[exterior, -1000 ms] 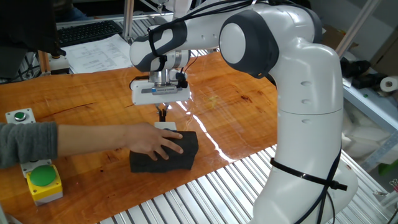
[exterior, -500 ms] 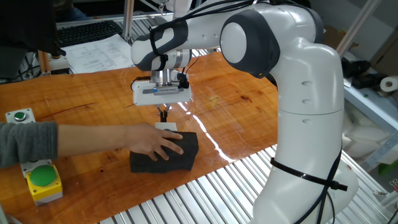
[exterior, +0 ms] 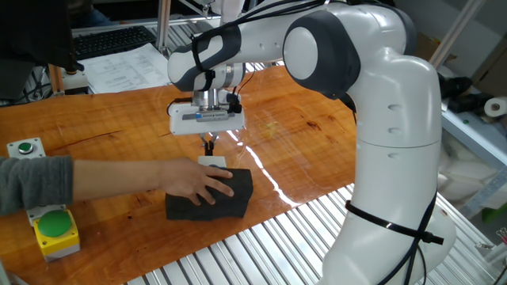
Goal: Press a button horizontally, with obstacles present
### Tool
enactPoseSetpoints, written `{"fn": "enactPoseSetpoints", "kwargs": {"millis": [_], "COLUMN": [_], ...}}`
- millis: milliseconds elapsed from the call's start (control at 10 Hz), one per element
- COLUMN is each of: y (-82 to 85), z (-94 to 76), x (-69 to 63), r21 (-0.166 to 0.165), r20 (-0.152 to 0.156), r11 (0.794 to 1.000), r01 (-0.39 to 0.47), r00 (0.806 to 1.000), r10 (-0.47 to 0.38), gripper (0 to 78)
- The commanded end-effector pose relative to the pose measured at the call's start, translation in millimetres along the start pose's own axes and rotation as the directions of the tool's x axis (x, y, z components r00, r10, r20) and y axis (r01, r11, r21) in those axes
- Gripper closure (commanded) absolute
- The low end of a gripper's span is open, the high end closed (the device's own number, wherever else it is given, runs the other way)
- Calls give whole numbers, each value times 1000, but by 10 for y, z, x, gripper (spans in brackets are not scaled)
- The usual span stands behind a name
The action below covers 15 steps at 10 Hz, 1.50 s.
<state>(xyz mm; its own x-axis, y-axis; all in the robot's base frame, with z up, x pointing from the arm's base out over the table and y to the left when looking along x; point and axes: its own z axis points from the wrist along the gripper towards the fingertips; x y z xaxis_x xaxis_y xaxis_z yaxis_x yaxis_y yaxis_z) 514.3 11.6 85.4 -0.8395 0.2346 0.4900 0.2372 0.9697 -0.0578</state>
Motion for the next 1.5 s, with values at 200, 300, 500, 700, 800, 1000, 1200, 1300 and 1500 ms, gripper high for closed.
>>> {"fn": "enactPoseSetpoints", "kwargs": {"millis": [200,300,500,700,800,1000,1200,1300,1500], "y": [54,60,66,64,43,3,-53,-92,-135], "z": [-322,-335,-346,-402,-487,-630,-782,-857,-927], "x": [13,4,-5,1,32,78,127,159,196], "r21": [22,23,20,9,2,-10,-24,-39,-55], "r20": [42,70,106,157,212,272,350,413,509], "r11": [1000,1000,1000,1000,1000,1000,999,998,997], "r01": [-20,-16,-17,-12,9,26,34,40,60], "r00": [999,997,994,988,977,962,937,911,861], "r10": [19,14,15,10,-9,-22,-24,-20,-24], "gripper": [776,776,776,776,776,776,776,776,776]}}
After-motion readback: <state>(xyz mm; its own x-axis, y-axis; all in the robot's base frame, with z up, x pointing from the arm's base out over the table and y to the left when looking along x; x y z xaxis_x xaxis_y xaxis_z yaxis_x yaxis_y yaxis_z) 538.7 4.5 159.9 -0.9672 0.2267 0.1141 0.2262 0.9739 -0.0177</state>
